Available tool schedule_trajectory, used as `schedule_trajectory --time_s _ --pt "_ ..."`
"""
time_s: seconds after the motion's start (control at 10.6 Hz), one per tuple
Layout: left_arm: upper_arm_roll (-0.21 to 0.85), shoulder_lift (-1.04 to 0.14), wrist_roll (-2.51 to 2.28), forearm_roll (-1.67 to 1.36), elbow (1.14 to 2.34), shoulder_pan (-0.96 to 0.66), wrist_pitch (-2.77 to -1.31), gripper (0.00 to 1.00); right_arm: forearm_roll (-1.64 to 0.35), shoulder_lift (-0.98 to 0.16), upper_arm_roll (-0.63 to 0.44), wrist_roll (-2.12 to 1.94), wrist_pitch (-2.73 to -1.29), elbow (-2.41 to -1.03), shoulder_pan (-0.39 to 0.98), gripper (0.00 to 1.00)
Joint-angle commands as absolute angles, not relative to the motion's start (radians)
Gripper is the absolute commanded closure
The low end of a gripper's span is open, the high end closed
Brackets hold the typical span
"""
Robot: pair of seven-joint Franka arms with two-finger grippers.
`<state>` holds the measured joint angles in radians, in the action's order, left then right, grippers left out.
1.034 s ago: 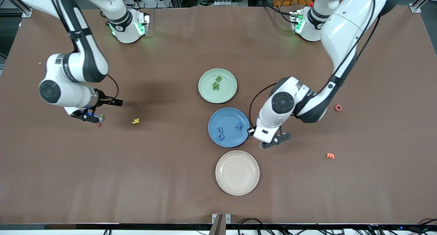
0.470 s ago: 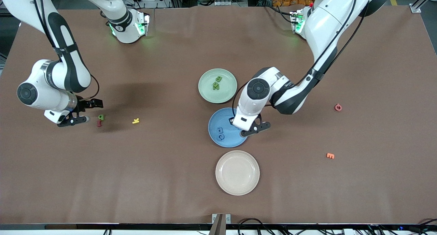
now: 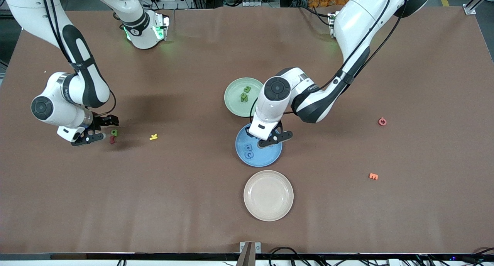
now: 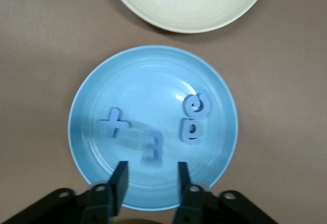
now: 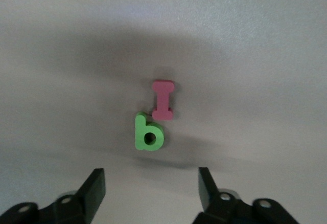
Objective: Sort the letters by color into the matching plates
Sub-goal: 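Release the m on the blue plate and lift the left gripper away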
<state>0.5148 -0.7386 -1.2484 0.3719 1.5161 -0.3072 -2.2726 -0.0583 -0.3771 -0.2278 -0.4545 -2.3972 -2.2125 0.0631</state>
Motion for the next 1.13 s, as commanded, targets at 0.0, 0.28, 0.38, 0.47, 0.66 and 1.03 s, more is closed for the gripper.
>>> schedule_trajectory --time_s 0.0,0.28,0.38,0.47,0.66,1.03 --pt "0.492 -0.706 -1.266 0.420 1.496 -0.295 -2.249 0.00 -0.080 -0.394 -0.232 -0.472 -2.427 -2.221 0.061 0.26" --pt "0.413 -0.629 -1.197 0.419 1.494 -0.241 -2.212 0.00 -0.097 -0.397 -0.232 -0.454 -2.477 -2.243 0.071 0.31" --pt "0.414 -0.612 -1.166 0.420 1.496 -0.189 -2.200 0.00 -0.097 -0.397 -0.232 -0.402 -2.471 -2.241 0.072 0.32" --pt "0.423 -0.604 -1.096 0.419 1.496 -0.140 -2.157 0.00 -0.097 -0.396 -0.232 -0.346 -2.467 -2.241 0.077 0.32" --pt "0.423 -0.566 -0.963 0.365 1.512 -0.071 -2.077 0.00 -0.097 -0.396 -0.232 -0.260 -2.470 -2.241 0.090 0.35" --pt "0.419 -0.467 -0.813 0.295 1.641 0.015 -2.042 0.00 -0.097 -0.406 -0.232 -0.249 -2.494 -2.241 0.092 0.43"
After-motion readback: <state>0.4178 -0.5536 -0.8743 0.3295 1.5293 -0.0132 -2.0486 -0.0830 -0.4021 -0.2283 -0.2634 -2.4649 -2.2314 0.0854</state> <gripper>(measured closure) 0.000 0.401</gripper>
